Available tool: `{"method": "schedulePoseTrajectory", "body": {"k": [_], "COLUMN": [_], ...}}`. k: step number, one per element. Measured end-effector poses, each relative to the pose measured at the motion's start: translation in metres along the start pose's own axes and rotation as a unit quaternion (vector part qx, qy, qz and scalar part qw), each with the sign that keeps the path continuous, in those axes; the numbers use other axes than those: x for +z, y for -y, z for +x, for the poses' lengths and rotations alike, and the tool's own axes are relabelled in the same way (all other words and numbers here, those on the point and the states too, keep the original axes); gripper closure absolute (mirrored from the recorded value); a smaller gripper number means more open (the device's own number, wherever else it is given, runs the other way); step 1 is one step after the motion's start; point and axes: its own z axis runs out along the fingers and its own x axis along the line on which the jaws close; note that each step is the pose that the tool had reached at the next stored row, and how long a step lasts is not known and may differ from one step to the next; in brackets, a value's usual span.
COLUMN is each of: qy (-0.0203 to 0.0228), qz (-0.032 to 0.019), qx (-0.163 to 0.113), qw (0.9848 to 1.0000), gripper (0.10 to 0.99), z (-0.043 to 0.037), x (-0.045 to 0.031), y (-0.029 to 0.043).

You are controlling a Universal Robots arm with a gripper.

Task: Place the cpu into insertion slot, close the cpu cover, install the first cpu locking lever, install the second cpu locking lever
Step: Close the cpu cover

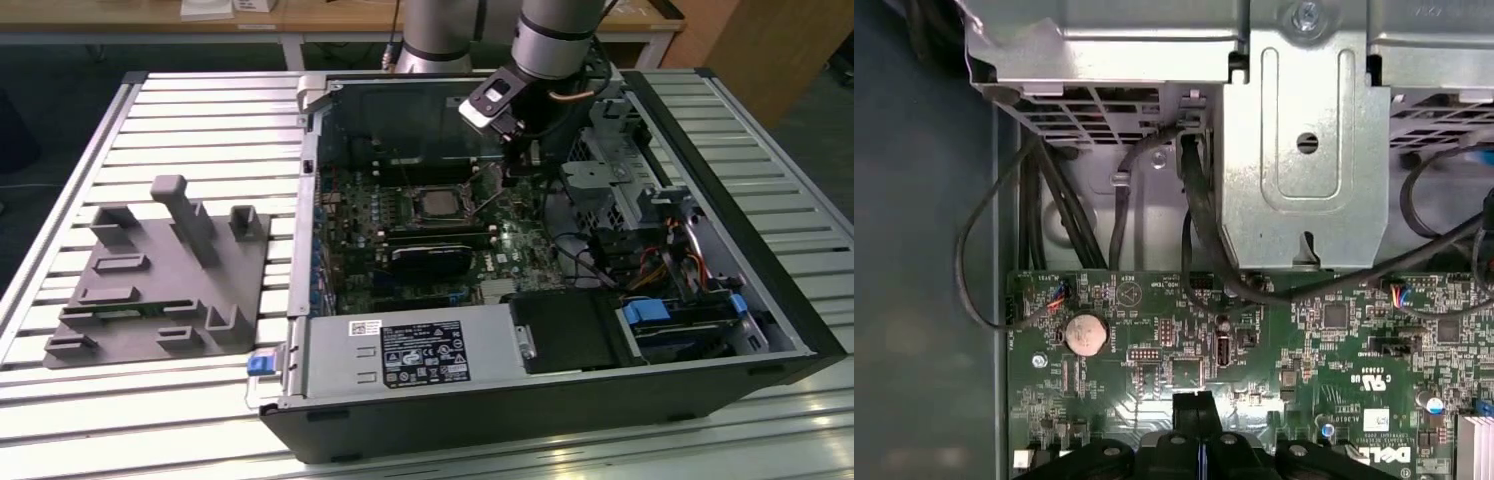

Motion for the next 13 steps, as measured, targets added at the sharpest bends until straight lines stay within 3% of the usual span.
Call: {"method": "schedulePoseTrajectory", "body": {"k": [3, 6, 9, 13], "qy": [0.0000, -0.0006, -0.0019, -0.0033], "qz": [0.0019, 0.0000, -0.0050, -0.0114], "qx": [0.000, 0.000, 0.000, 0.000], "qw": [1.0000, 1.0000, 1.0000, 0.9999], "gripper": [0.980, 0.980, 0.980, 0.980], "z": [-0.0001, -0.0001, -0.0002, -0.0004], "x": [0.0000, 0.0002, 0.0005, 0.0012], "y": [0.0004, 0.0052, 0.0143, 0.0317]}}
